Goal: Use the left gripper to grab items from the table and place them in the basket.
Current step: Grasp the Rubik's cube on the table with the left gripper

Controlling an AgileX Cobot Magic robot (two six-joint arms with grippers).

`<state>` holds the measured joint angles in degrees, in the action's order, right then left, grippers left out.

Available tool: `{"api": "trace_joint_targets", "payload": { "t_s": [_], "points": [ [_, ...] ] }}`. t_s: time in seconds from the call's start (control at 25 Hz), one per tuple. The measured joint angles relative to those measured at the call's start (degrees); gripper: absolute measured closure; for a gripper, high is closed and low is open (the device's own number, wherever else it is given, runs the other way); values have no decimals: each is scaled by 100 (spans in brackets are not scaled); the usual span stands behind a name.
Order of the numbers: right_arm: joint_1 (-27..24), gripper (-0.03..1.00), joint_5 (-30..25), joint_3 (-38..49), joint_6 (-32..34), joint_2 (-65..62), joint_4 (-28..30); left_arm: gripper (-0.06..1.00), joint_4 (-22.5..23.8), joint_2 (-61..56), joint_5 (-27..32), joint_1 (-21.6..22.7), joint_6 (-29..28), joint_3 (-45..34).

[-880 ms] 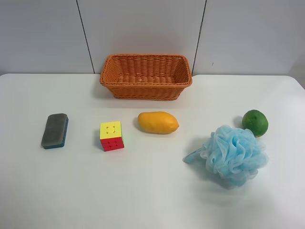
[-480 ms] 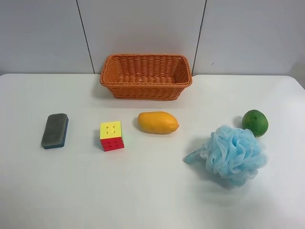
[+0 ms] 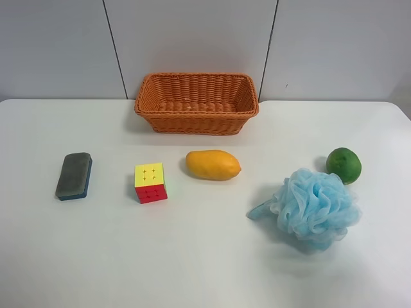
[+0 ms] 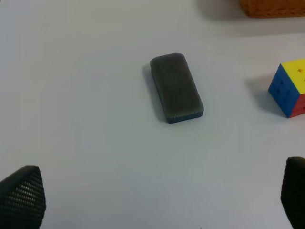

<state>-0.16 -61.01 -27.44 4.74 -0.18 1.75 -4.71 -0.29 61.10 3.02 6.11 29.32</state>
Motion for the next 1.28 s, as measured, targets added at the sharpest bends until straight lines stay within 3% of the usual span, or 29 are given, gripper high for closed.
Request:
{"api": "trace_joint_targets", "payload": {
  "t_s": [0.24, 0.48, 0.68, 0.96, 1.28],
  "points": [
    [0, -2, 0, 0, 0, 0, 0, -5, 44, 514, 28, 0, -50, 230],
    [0, -2, 0, 0, 0, 0, 0, -5, 98, 2290, 179, 0, -103, 1572],
    [0, -2, 0, 0, 0, 0, 0, -5, 129, 4115, 769, -67, -611, 2892],
    [0, -2, 0, 0, 0, 0, 0, -5, 471, 6159, 810, -723, -1276, 3930],
    [0, -2, 0, 0, 0, 0, 0, -5, 771, 7821, 599, -1890, -2324, 4065]
  ]
}}
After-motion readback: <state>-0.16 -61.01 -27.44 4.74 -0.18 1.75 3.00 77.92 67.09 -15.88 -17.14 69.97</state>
